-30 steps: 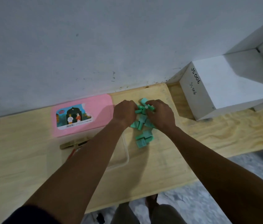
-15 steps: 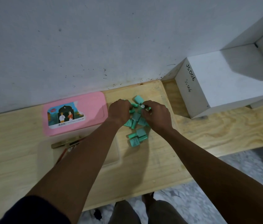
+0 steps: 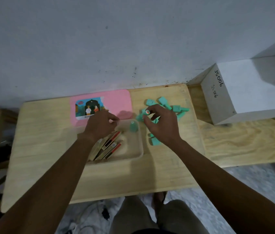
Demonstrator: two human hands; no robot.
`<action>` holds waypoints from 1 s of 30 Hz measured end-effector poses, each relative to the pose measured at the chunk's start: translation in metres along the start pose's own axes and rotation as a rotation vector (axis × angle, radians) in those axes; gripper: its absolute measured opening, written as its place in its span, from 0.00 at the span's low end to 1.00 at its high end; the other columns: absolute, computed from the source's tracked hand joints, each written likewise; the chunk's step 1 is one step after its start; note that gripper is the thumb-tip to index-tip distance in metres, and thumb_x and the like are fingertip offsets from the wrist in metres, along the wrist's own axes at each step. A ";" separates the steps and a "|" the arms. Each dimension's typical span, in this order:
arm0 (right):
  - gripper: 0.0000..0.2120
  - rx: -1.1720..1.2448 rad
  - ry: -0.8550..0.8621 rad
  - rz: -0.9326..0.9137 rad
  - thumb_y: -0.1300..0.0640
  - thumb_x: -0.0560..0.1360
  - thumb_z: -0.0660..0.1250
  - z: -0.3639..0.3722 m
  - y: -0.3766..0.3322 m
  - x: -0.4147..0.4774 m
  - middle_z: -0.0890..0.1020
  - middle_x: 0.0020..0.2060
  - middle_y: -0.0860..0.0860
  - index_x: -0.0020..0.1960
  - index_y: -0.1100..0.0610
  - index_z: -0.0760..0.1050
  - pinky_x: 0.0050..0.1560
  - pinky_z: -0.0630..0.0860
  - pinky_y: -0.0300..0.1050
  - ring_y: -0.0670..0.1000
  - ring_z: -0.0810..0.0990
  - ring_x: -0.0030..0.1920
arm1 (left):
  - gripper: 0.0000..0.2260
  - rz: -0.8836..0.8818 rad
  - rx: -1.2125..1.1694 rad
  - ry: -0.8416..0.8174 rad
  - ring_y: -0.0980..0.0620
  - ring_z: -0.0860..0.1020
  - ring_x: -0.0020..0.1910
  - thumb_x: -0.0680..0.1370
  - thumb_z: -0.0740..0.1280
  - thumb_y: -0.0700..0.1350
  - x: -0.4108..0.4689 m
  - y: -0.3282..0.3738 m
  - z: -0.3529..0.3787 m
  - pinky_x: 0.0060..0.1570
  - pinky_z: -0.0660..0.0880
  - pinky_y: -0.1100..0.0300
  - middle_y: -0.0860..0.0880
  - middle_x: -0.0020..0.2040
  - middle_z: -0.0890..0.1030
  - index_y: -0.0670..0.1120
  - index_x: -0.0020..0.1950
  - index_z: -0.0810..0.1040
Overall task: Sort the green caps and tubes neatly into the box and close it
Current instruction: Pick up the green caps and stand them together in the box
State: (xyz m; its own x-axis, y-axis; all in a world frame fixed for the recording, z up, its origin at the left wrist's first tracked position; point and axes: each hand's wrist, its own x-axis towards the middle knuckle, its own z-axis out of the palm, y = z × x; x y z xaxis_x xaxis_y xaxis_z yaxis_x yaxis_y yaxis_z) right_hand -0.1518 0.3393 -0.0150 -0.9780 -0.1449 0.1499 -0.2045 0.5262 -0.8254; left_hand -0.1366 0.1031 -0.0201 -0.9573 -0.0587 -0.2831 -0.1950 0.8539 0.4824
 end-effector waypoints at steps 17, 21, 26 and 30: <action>0.09 -0.537 -0.208 -0.294 0.53 0.69 0.72 0.069 -0.005 -0.001 0.80 0.47 0.51 0.48 0.53 0.81 0.44 0.74 0.48 0.54 0.75 0.48 | 0.10 0.083 -0.155 0.041 0.49 0.82 0.50 0.77 0.68 0.39 -0.007 -0.022 0.009 0.52 0.73 0.63 0.46 0.51 0.85 0.45 0.57 0.84; 0.09 -0.596 -0.189 -0.262 0.52 0.69 0.72 0.074 -0.009 -0.002 0.80 0.48 0.50 0.47 0.53 0.81 0.44 0.74 0.49 0.54 0.75 0.48 | 0.10 0.082 -0.171 0.025 0.50 0.83 0.49 0.77 0.68 0.40 -0.005 -0.026 0.009 0.52 0.75 0.60 0.46 0.51 0.86 0.46 0.56 0.84; 0.09 -0.614 -0.163 -0.229 0.52 0.68 0.71 0.073 -0.015 -0.002 0.80 0.48 0.50 0.46 0.53 0.81 0.45 0.74 0.49 0.54 0.75 0.48 | 0.10 0.067 -0.197 0.018 0.51 0.83 0.48 0.77 0.68 0.39 -0.004 -0.027 0.010 0.52 0.76 0.60 0.47 0.50 0.86 0.46 0.56 0.84; 0.08 -0.679 -0.179 -0.225 0.52 0.68 0.71 0.076 -0.016 -0.004 0.80 0.49 0.50 0.46 0.54 0.82 0.44 0.74 0.50 0.55 0.75 0.49 | 0.10 0.080 -0.198 0.013 0.52 0.83 0.49 0.76 0.69 0.38 -0.003 -0.028 0.010 0.53 0.76 0.60 0.47 0.50 0.86 0.46 0.56 0.84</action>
State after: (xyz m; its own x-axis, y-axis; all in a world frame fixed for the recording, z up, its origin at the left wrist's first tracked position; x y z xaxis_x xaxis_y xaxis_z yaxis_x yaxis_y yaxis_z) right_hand -0.1413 0.2675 -0.0439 -0.8997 -0.4144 0.1373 -0.4364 0.8622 -0.2573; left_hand -0.1260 0.0847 -0.0413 -0.9738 -0.0024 -0.2276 -0.1554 0.7376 0.6571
